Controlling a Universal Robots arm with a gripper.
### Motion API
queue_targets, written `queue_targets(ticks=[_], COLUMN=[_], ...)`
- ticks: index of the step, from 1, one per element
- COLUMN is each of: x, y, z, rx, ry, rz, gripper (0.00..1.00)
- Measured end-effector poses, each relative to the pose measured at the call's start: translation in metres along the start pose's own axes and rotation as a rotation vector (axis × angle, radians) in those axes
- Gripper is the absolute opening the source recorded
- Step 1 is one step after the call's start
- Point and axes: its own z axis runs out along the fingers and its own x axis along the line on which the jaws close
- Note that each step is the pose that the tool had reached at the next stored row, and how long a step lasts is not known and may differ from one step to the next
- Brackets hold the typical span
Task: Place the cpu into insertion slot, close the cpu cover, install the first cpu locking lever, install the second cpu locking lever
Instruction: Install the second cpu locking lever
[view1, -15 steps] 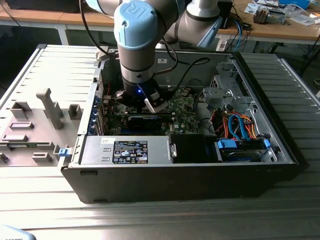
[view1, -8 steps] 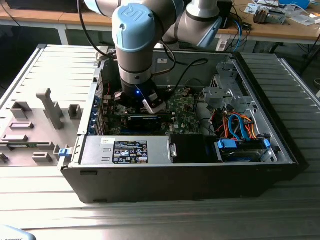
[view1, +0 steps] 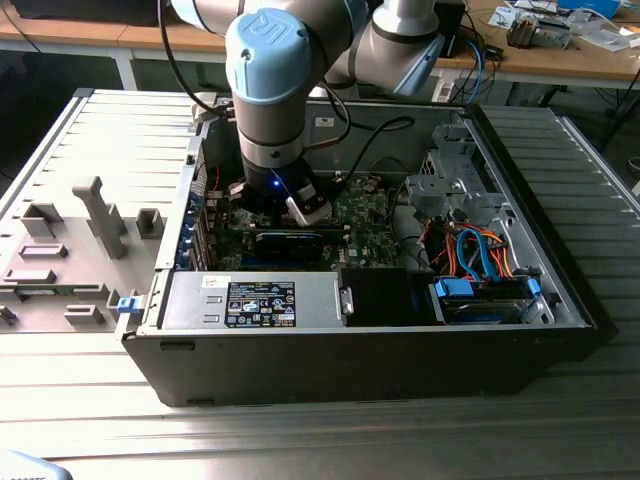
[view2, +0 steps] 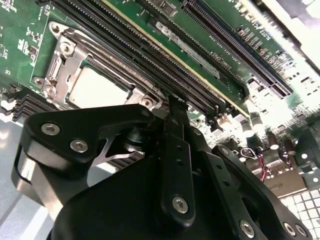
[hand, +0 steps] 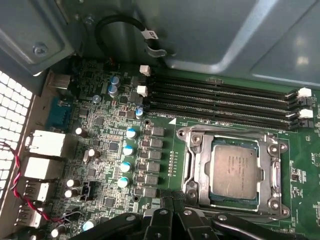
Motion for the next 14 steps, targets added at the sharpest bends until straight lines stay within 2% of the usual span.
queue_targets(ticks=[5, 7, 14], x=[0.0002, 0.0001, -0.0012], y=[-0.0002, -0.0002, 0.0014], z=[0.0013, 0.0012, -0.0043], rx=[0.0, 0.0023, 0.0043], ry=[0.0006, 0.0009, 0.0013], rz=[-0.002, -0.002, -0.003], gripper=[0.11, 0.11, 0.11])
